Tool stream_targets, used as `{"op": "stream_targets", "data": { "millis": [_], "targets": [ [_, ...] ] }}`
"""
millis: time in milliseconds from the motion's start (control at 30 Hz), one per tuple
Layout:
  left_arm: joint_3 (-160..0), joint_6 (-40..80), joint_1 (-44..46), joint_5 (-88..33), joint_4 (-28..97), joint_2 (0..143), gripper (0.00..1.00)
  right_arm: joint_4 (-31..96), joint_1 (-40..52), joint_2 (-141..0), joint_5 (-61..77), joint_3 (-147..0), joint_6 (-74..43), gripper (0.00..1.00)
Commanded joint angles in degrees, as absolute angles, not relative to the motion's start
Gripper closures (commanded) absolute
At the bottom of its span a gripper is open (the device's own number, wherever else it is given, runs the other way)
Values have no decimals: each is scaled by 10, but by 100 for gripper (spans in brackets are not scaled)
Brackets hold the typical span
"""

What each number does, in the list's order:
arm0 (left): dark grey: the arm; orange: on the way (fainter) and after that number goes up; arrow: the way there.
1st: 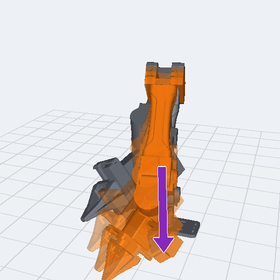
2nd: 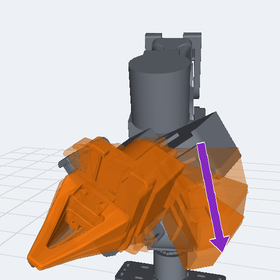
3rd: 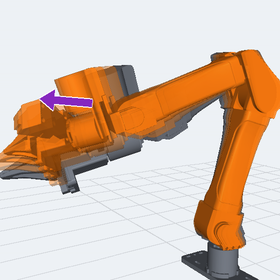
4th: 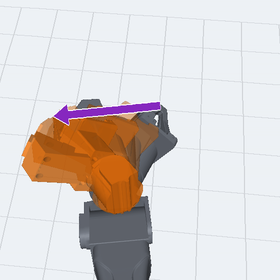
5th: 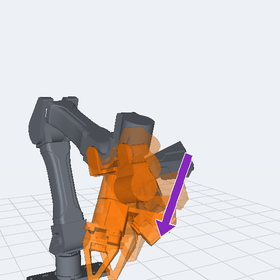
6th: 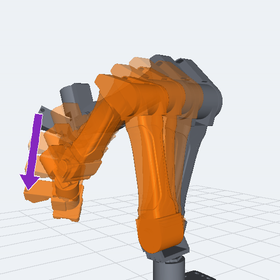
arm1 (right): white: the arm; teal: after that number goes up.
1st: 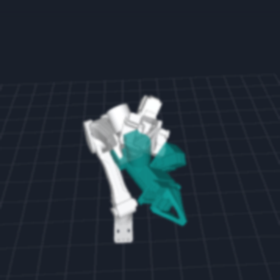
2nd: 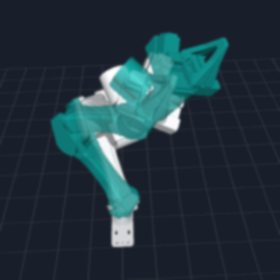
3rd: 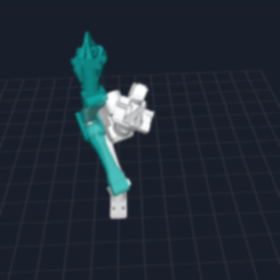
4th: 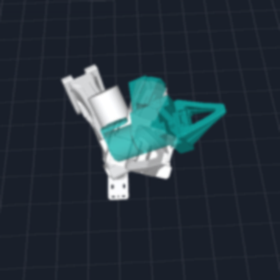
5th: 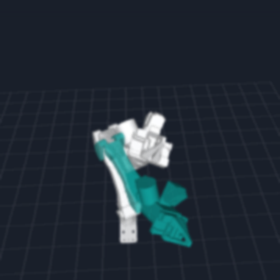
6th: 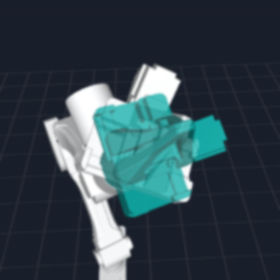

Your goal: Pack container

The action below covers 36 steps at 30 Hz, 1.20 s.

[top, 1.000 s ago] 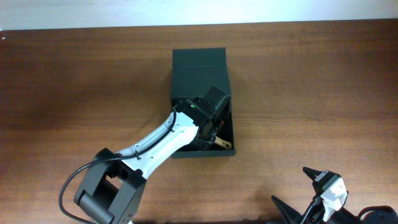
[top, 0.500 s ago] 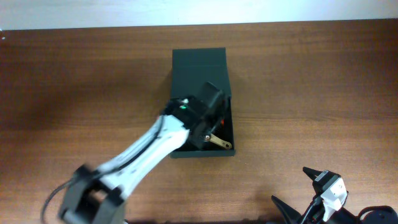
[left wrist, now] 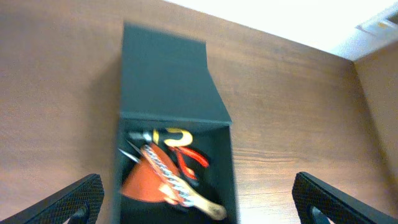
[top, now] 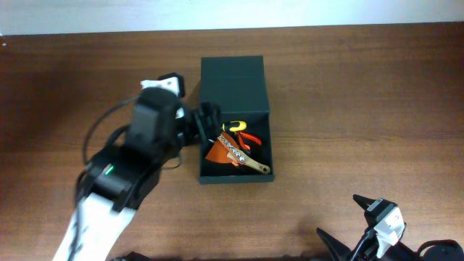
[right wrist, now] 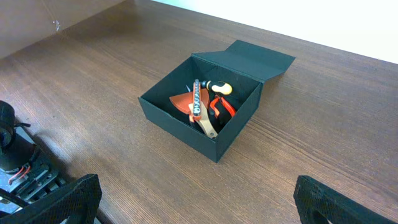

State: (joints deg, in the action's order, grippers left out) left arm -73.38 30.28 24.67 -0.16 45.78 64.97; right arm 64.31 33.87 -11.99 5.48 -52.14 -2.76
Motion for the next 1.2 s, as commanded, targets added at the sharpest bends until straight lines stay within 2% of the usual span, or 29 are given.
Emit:
{"op": "stream_targets", "data": {
  "millis": [0, 367, 700, 1033, 1167],
  "targets": [
    [-738, 169, 241, 4, 479, 590, 1, 642, 341, -117, 58, -520, -29, 1],
    [-738, 161, 241, 4, 548, 510, 1, 642, 341, -117, 58, -520, -29, 1],
    [-738, -67, 241, -65, 644, 510, 1, 635, 341, -117, 57, -520, -29, 1],
    [-738, -68, 241, -63, 652, 510, 1, 624, 341, -117, 206, -520, -70, 1],
    [-738, -68, 241, -63, 652, 510, 1, 615, 341, -117, 190, -519, -69, 1]
  ]
}}
